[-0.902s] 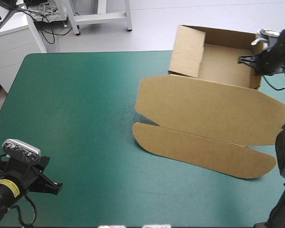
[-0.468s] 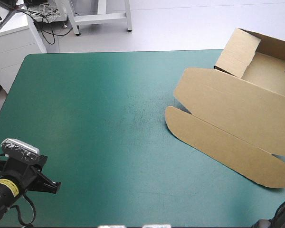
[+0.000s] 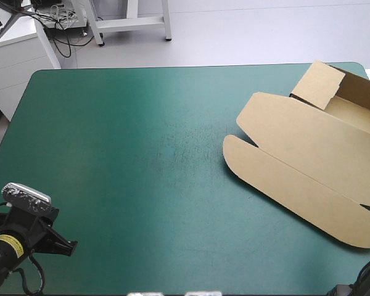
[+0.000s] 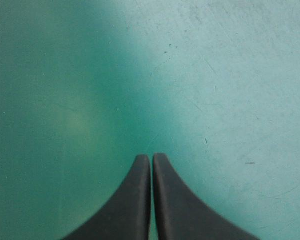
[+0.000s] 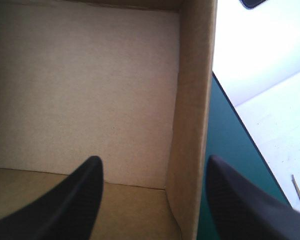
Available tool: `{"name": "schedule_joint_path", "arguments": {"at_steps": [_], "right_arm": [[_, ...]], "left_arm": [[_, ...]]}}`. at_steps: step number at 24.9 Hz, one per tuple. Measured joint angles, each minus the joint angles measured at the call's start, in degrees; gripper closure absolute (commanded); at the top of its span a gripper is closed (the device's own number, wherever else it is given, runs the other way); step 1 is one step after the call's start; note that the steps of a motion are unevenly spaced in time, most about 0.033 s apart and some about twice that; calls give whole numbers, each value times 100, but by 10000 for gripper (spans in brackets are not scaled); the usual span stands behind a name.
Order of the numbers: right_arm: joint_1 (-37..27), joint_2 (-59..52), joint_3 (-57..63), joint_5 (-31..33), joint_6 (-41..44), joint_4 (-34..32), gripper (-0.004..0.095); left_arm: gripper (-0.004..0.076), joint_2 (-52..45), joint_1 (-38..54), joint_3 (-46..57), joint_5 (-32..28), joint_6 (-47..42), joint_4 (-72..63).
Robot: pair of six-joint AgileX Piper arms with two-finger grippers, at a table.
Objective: Fold the box
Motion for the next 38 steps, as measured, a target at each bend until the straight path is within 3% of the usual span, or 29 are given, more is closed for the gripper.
{"name": "schedule_joint_path", "arguments": {"at_steps": [6,9,12,14,15,18,20,24,27,30,38], "right_arm": [[0,-503,6,0,52,58,186],[0,-1035,12,0,17,110,270],[0,-1684,118,0,-5,291,490],[0,-2175,291,0,-126,545,696],[0,-2420,407,0,-192,653,908],[22,-3558,1265,0,-477,1393,927],[152,-3979,1701,-7,-559,1542,928],[722,-4952,2820,-283,-966,1668,928],[1641,-6095,4226,-895,-1743,1715,927],[2169,-6975,5255,-1211,-2200,1732,928],[2375,-8785,7233,-1631,-2633,1728,928]], "left_arm": [[727,0,0,0,105,0,0],[727,0,0,0,119,0,11],[727,0,0,0,118,0,28],[727,0,0,0,118,0,40],[727,0,0,0,118,0,41],[727,0,0,0,118,0,41],[727,0,0,0,118,-11,-2],[727,-89,0,0,-41,-16,-248],[727,-516,0,0,-258,19,-439],[727,-798,0,0,-299,207,-452],[727,-2012,0,643,-535,283,-592]]}}
